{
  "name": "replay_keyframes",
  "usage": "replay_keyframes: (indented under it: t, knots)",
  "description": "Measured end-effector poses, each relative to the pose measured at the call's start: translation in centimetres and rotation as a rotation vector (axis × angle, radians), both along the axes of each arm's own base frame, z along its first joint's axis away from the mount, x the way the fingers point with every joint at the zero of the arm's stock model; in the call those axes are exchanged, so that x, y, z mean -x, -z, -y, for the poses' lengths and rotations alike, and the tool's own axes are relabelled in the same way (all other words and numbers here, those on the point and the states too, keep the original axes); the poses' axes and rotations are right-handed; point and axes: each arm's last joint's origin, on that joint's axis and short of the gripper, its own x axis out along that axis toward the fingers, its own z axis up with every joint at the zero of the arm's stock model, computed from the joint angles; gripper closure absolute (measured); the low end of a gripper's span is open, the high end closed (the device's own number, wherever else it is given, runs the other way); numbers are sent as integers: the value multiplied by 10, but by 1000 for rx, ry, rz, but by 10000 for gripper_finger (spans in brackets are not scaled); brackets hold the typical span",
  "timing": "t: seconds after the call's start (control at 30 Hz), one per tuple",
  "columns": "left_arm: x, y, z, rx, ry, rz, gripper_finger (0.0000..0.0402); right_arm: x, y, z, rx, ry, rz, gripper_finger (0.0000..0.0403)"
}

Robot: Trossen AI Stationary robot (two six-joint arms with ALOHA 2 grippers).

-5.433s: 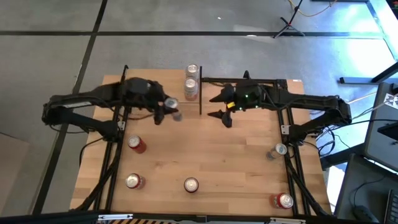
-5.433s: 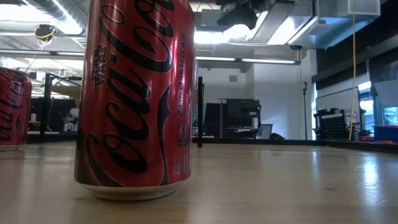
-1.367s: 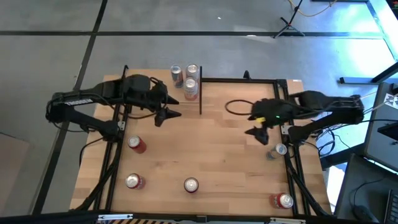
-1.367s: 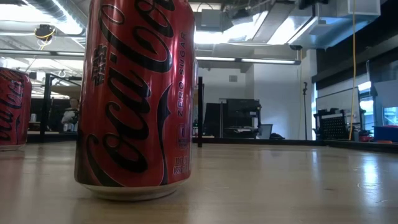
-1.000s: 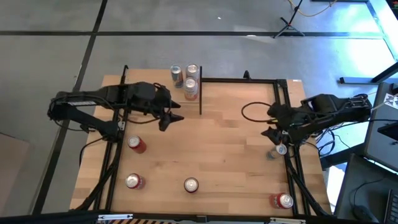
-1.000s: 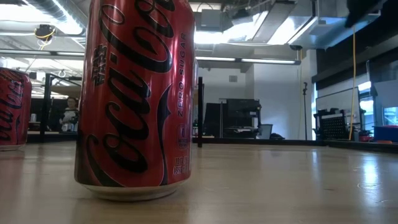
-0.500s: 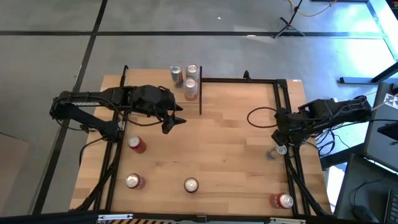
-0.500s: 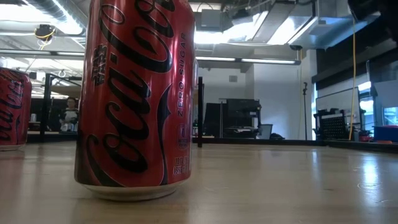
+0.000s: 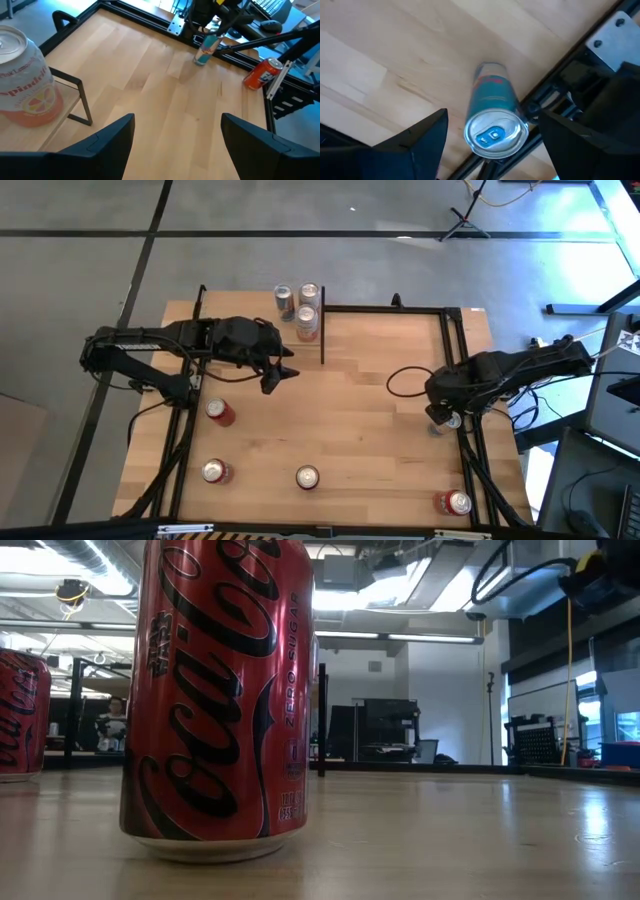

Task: Place canned beverage on shelf
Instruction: Move the blue soda can to the center of the table

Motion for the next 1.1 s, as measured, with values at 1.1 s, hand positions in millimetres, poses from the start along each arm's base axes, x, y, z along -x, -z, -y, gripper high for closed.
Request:
replay_keyframes:
  t: [1.1]
  knots:
    - [0, 0, 1, 6, 24, -1, 117, -6, 31, -24, 5, 33, -118, 105]
